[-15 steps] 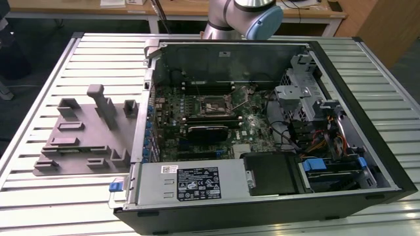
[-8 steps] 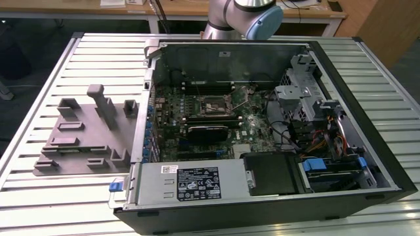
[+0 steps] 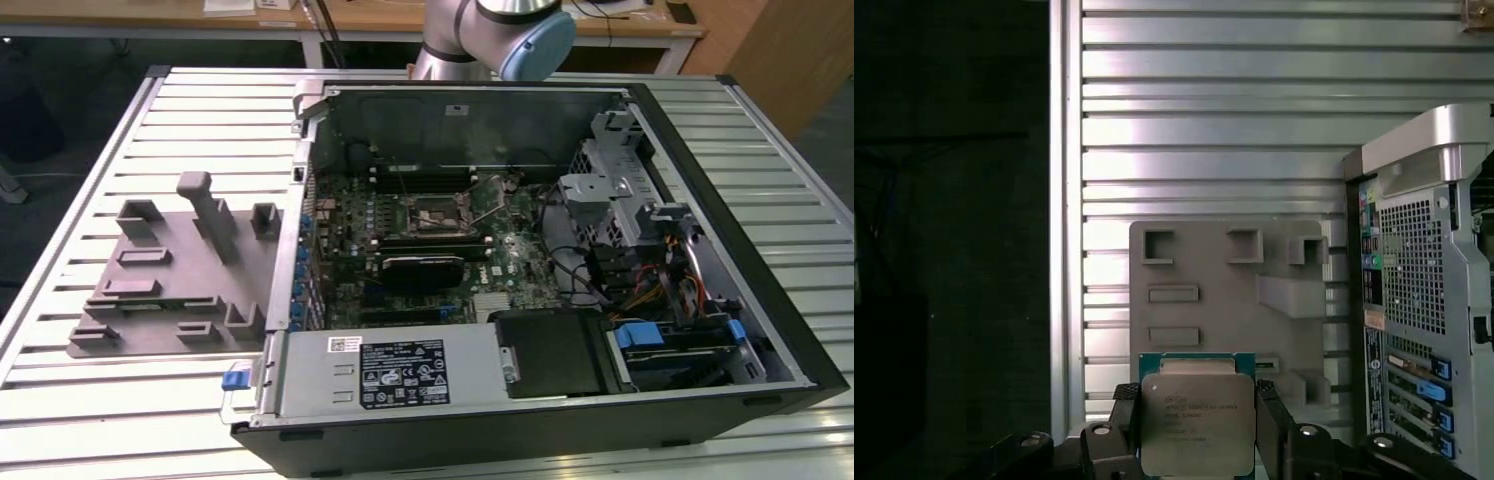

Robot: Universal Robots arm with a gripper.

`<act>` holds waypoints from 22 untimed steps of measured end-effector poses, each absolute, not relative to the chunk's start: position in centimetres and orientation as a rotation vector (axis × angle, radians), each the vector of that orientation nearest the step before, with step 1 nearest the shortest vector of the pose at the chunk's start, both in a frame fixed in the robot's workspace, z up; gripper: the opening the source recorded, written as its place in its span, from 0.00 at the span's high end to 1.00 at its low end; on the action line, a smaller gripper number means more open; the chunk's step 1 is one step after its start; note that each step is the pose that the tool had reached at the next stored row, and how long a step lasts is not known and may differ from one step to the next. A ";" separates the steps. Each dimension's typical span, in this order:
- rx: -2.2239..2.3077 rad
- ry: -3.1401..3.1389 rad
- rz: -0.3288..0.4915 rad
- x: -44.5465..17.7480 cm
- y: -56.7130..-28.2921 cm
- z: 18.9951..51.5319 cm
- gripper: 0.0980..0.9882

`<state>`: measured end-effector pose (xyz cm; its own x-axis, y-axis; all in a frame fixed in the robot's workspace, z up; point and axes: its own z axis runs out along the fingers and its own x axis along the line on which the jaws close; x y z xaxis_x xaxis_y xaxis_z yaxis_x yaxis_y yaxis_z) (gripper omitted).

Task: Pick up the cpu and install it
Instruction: 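Pick up the cpu and move it towards the insertion slot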

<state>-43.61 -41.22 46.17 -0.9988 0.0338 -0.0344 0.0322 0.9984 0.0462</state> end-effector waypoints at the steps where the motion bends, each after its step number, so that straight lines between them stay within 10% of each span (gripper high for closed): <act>1: 0.051 3.105 0.071 -43.4 -41.2 46.2 0.50; 22: 0.051 3.105 0.071 -33.2 -40.9 46.2 0.50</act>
<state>-33.24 -40.88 46.16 -0.9988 0.0339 -0.0345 0.0322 0.9984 0.0463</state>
